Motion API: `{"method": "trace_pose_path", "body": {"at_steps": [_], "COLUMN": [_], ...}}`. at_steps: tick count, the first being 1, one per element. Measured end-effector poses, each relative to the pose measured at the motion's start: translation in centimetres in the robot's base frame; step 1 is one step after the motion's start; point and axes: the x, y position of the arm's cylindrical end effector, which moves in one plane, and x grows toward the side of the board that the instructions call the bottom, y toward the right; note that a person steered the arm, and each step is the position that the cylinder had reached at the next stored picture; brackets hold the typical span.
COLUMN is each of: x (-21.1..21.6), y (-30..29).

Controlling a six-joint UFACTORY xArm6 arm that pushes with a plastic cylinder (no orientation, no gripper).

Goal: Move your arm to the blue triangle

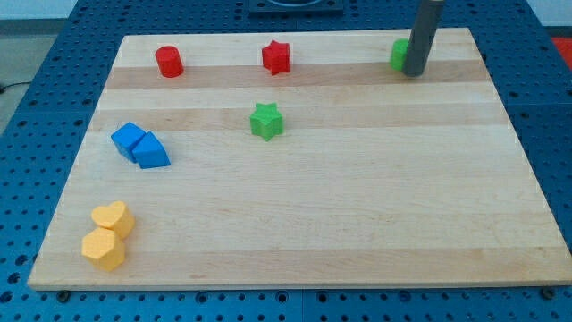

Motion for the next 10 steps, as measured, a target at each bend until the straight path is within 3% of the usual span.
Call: {"method": "trace_pose_path", "body": {"at_steps": [1, 3, 4, 5, 6, 8, 9, 10], "x": [1.2, 3.2, 3.2, 5.8, 8.1, 10.0, 15.4, 20.4], "y": [-0.9, 6.2, 6.3, 5.7, 2.5, -10.6, -12.5, -20.2]}}
